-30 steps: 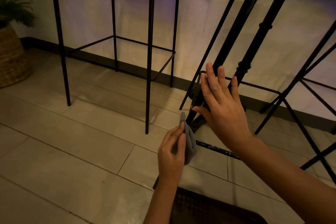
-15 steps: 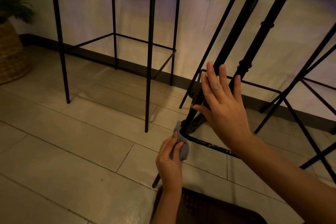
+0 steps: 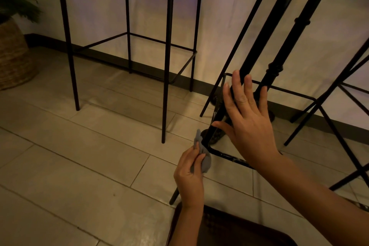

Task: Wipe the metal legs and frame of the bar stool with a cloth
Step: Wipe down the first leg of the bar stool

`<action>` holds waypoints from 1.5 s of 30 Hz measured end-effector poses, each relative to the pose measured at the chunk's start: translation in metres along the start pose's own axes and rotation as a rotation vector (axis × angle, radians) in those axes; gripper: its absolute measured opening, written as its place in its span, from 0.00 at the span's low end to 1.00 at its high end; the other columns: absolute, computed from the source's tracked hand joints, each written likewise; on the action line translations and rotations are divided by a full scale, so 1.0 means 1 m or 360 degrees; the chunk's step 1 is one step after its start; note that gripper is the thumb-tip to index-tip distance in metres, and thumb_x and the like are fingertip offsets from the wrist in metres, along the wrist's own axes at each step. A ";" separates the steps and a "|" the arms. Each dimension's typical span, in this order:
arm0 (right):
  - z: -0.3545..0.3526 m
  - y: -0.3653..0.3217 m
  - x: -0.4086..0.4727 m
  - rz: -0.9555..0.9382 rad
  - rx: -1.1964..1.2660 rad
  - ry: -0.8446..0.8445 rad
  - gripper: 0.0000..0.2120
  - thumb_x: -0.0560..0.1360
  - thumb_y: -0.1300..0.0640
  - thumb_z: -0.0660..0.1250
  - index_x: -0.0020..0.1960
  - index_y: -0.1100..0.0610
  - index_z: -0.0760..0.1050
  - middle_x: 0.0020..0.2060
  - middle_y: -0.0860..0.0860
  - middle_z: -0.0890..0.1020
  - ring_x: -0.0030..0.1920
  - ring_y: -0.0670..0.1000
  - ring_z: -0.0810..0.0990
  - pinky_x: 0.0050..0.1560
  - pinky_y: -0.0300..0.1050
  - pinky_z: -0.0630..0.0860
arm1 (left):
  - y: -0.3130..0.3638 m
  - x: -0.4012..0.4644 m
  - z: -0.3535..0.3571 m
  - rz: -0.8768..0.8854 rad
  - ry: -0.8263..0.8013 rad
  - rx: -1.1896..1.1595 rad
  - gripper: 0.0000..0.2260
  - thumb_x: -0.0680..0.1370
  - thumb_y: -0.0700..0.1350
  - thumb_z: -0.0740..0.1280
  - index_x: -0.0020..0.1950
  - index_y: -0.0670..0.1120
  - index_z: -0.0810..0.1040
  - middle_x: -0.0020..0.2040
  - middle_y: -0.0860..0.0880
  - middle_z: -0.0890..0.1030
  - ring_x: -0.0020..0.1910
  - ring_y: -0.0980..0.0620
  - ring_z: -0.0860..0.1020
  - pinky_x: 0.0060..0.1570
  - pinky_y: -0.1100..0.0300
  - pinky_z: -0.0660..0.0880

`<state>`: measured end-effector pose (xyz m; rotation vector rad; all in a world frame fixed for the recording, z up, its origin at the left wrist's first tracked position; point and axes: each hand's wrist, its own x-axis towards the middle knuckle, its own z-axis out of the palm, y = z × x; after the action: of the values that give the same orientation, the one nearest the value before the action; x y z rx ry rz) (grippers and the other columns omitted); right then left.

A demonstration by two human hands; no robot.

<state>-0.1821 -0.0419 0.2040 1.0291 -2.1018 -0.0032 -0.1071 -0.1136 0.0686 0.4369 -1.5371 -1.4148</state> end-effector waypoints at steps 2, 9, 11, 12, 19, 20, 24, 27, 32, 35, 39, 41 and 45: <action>0.001 0.001 0.000 -0.0006 0.0000 0.0007 0.36 0.73 0.43 0.55 0.74 0.60 0.48 0.73 0.49 0.33 0.73 0.54 0.37 0.71 0.62 0.42 | -0.005 -0.005 -0.003 -0.0073 0.0004 -0.0016 0.13 0.71 0.31 0.68 0.53 0.41 0.79 0.47 0.54 0.80 0.50 0.63 0.78 0.51 0.73 0.73; 0.002 0.001 0.000 -0.0011 0.0034 0.0027 0.37 0.74 0.44 0.58 0.74 0.60 0.47 0.72 0.48 0.33 0.73 0.54 0.37 0.71 0.63 0.43 | -0.018 -0.014 -0.011 -0.0279 0.0074 0.0008 0.11 0.70 0.28 0.68 0.51 0.38 0.80 0.45 0.54 0.80 0.47 0.70 0.76 0.48 0.78 0.70; 0.003 0.001 -0.001 -0.0010 0.0035 0.0029 0.36 0.74 0.44 0.56 0.74 0.60 0.48 0.73 0.48 0.33 0.73 0.54 0.38 0.71 0.63 0.44 | -0.012 -0.013 -0.009 -0.0232 0.0078 0.0025 0.13 0.70 0.28 0.68 0.52 0.39 0.80 0.46 0.57 0.79 0.49 0.69 0.76 0.50 0.78 0.70; 0.004 0.001 -0.002 -0.0011 0.0036 0.0030 0.36 0.74 0.44 0.56 0.74 0.60 0.48 0.73 0.48 0.34 0.73 0.54 0.38 0.71 0.63 0.44 | -0.010 -0.013 -0.007 -0.0190 0.0069 0.0041 0.14 0.70 0.29 0.68 0.53 0.40 0.79 0.47 0.57 0.79 0.50 0.68 0.77 0.51 0.77 0.70; 0.004 0.001 -0.001 -0.0003 0.0050 0.0039 0.36 0.74 0.44 0.57 0.74 0.60 0.47 0.73 0.48 0.34 0.73 0.54 0.37 0.71 0.63 0.44 | -0.013 -0.014 -0.004 -0.0145 0.0061 0.0042 0.15 0.70 0.30 0.68 0.55 0.39 0.78 0.50 0.56 0.79 0.53 0.68 0.76 0.52 0.77 0.70; 0.003 0.000 -0.001 0.0001 0.0050 0.0037 0.37 0.74 0.44 0.57 0.74 0.59 0.47 0.73 0.48 0.34 0.73 0.54 0.37 0.71 0.63 0.44 | -0.016 -0.015 -0.005 -0.0165 0.0066 0.0049 0.14 0.70 0.30 0.68 0.55 0.38 0.78 0.49 0.56 0.79 0.52 0.68 0.76 0.51 0.77 0.70; 0.003 -0.003 -0.004 0.0027 0.0061 0.0037 0.38 0.73 0.46 0.62 0.74 0.60 0.48 0.72 0.49 0.33 0.73 0.53 0.37 0.71 0.62 0.44 | -0.028 -0.021 -0.011 -0.0271 0.0090 0.0085 0.13 0.70 0.29 0.67 0.53 0.37 0.79 0.48 0.55 0.79 0.50 0.71 0.75 0.50 0.78 0.70; 0.003 -0.006 -0.005 0.0043 0.0079 0.0041 0.43 0.70 0.46 0.67 0.74 0.60 0.47 0.72 0.48 0.32 0.73 0.53 0.36 0.71 0.61 0.42 | -0.036 -0.025 -0.016 -0.0346 0.0087 0.0087 0.12 0.71 0.30 0.68 0.53 0.38 0.80 0.49 0.49 0.81 0.51 0.67 0.77 0.51 0.76 0.71; 0.004 -0.009 -0.006 0.0056 0.0083 0.0036 0.45 0.69 0.45 0.69 0.74 0.60 0.47 0.72 0.48 0.31 0.73 0.52 0.36 0.72 0.59 0.41 | -0.042 -0.029 -0.021 -0.0386 0.0091 0.0132 0.12 0.71 0.29 0.68 0.53 0.37 0.80 0.49 0.45 0.82 0.49 0.68 0.77 0.50 0.77 0.71; 0.005 -0.009 -0.006 0.0063 0.0065 0.0021 0.45 0.69 0.45 0.67 0.74 0.60 0.46 0.72 0.49 0.31 0.73 0.52 0.36 0.71 0.59 0.40 | -0.038 -0.026 -0.019 -0.0333 0.0076 0.0145 0.14 0.70 0.29 0.68 0.54 0.38 0.79 0.49 0.46 0.81 0.50 0.68 0.76 0.51 0.77 0.70; 0.004 -0.008 -0.006 0.0058 0.0049 -0.0016 0.47 0.67 0.43 0.68 0.74 0.60 0.45 0.71 0.50 0.31 0.73 0.53 0.35 0.71 0.59 0.41 | -0.028 -0.019 -0.011 -0.0214 0.0049 0.0123 0.14 0.70 0.28 0.68 0.54 0.37 0.78 0.48 0.52 0.80 0.51 0.69 0.76 0.51 0.77 0.70; 0.004 -0.008 -0.008 0.0058 0.0047 -0.0026 0.48 0.67 0.43 0.69 0.74 0.60 0.45 0.71 0.50 0.31 0.73 0.53 0.35 0.71 0.60 0.41 | -0.028 -0.019 -0.010 -0.0221 0.0059 0.0099 0.14 0.70 0.27 0.67 0.54 0.37 0.78 0.48 0.54 0.78 0.51 0.71 0.75 0.51 0.78 0.69; 0.005 -0.009 -0.009 0.0054 0.0054 -0.0024 0.49 0.67 0.44 0.70 0.74 0.59 0.44 0.71 0.49 0.31 0.73 0.52 0.35 0.71 0.60 0.42 | -0.039 -0.025 -0.015 -0.0268 0.0067 0.0159 0.14 0.70 0.28 0.68 0.54 0.37 0.79 0.48 0.53 0.80 0.50 0.70 0.76 0.51 0.78 0.70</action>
<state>-0.1762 -0.0433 0.1921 1.0162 -2.1395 0.0414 -0.0963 -0.1123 0.0210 0.6662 -1.5714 -1.4511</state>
